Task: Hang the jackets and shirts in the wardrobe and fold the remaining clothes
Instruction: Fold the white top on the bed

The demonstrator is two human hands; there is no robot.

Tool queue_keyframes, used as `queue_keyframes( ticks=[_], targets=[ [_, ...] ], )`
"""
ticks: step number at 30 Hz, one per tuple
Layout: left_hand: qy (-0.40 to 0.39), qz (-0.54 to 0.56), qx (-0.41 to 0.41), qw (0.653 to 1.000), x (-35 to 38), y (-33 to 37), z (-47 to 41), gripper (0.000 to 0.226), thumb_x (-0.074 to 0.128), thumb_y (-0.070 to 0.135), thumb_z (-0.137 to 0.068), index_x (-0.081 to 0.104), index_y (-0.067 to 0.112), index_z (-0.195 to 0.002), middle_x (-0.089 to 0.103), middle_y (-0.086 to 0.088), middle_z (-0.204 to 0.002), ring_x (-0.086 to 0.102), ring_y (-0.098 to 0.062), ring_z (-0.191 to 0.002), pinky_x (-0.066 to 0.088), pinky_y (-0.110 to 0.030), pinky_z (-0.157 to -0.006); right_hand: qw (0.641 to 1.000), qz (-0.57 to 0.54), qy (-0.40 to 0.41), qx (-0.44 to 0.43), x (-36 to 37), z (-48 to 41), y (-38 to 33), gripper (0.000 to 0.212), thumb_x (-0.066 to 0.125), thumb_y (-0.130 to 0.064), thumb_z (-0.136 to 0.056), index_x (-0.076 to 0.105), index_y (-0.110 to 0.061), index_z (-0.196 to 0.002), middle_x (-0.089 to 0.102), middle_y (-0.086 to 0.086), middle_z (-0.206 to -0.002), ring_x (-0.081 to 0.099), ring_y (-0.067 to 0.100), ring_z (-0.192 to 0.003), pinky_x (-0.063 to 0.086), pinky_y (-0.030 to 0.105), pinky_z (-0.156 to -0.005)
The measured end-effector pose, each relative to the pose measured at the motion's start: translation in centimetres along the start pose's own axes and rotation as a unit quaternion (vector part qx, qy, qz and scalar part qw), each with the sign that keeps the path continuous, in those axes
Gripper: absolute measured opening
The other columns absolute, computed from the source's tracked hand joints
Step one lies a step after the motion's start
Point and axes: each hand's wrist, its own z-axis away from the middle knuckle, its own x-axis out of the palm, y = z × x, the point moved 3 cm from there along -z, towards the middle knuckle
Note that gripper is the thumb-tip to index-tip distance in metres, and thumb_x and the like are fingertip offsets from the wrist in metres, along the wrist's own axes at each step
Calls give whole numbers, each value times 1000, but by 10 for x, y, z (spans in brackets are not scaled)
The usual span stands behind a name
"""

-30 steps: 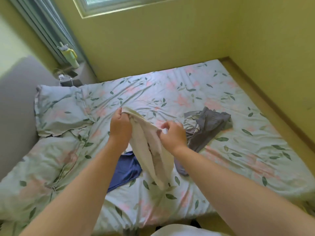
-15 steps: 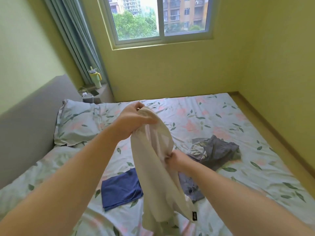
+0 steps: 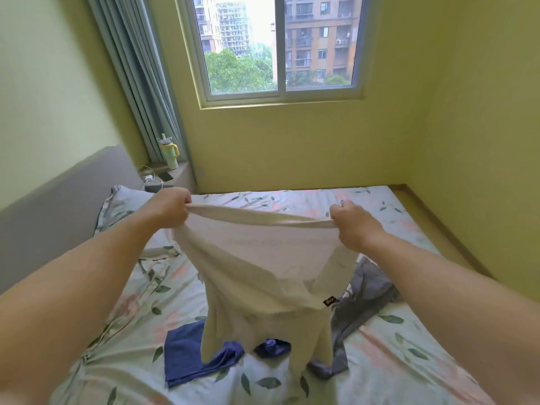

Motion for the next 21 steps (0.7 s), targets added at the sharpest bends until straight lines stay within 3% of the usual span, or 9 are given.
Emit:
queue_keyframes(
  ticks=[3, 6, 9, 10, 12, 14, 15, 18, 21],
  targets=[
    [42, 37, -32, 998, -10, -6, -4, 20, 52, 0, -90, 63, 17, -86, 65, -11, -97, 55, -25, -84, 44, -34, -70, 988, -73, 54, 126, -2, -7, 17, 16, 37, -3, -91, 40, -14, -102, 50, 10, -99, 51, 30, -83, 37, 35, -59],
    [101, 175, -86, 976, -18, -5, -5, 19, 47, 1, -91, 63, 12, -91, 62, -13, -89, 62, -29, -78, 62, -41, -61, 890, -304, 76, 331, 1, -9, 25, 22, 39, -22, -98, 52, -12, -113, 53, 5, -85, 54, 25, -72, 42, 32, -57],
    [143, 290, -135, 937, -23, 0, -7, 20, 45, 3, -93, 61, 11, -102, 58, -11, -93, 62, -28, -76, 63, -45, -54, 812, -415, 46, 408, 5, -10, 24, 36, 37, -38, -101, 56, -8, -102, 51, 8, -79, 52, 27, -69, 57, 44, -78],
    [149, 317, -153, 924, -23, 0, -9, 20, 45, 2, -95, 60, 10, -106, 58, -12, -96, 63, -28, -76, 63, -45, -54, 820, -408, 49, 399, 4, -10, 23, 41, 39, -44, -100, 55, -7, -101, 52, 8, -79, 53, 27, -70, 56, 41, -76],
    [154, 360, -204, 897, -23, -6, -11, 20, 47, 0, -98, 59, 10, -109, 58, -16, -106, 66, -34, -80, 63, -47, -55, 876, -353, 38, 328, -1, -14, 23, 51, 56, -51, -92, 54, -4, -112, 59, 10, -88, 58, 28, -78, 47, 32, -62],
    [160, 352, -243, 890, -24, -16, -11, 21, 48, -3, -98, 60, 12, -107, 59, -19, -111, 66, -41, -91, 64, -50, -62, 942, -237, -53, 230, -7, -14, 25, 60, 68, -34, -85, 39, -8, -131, 56, 13, -111, 60, 30, -91, 38, 30, -53],
    [167, 324, -252, 896, -24, -23, -11, 22, 49, -4, -97, 62, 12, -104, 60, -20, -112, 65, -42, -96, 64, -51, -68, 964, -159, -109, 185, -10, -11, 27, 58, 63, -22, -86, 33, -11, -135, 50, 16, -121, 58, 31, -96, 36, 31, -52],
    [173, 253, -262, 915, -24, -43, -10, 21, 50, -2, -94, 67, 7, -103, 66, -22, -111, 65, -40, -103, 59, -49, -87, 984, 23, -129, 121, -20, -8, 41, 22, 45, -4, -88, 48, -10, -109, 51, 15, -118, 54, 28, -89, 43, 31, -63],
    [166, 240, -277, 915, -22, -52, -11, 23, 50, 7, -98, 66, -3, -111, 67, -26, -112, 64, -42, -103, 56, -44, -84, 976, -38, -31, 211, -27, -15, 56, 17, 42, -2, -91, 55, -6, -102, 57, 13, -110, 55, 29, -86, 42, 32, -63]
  ],
)
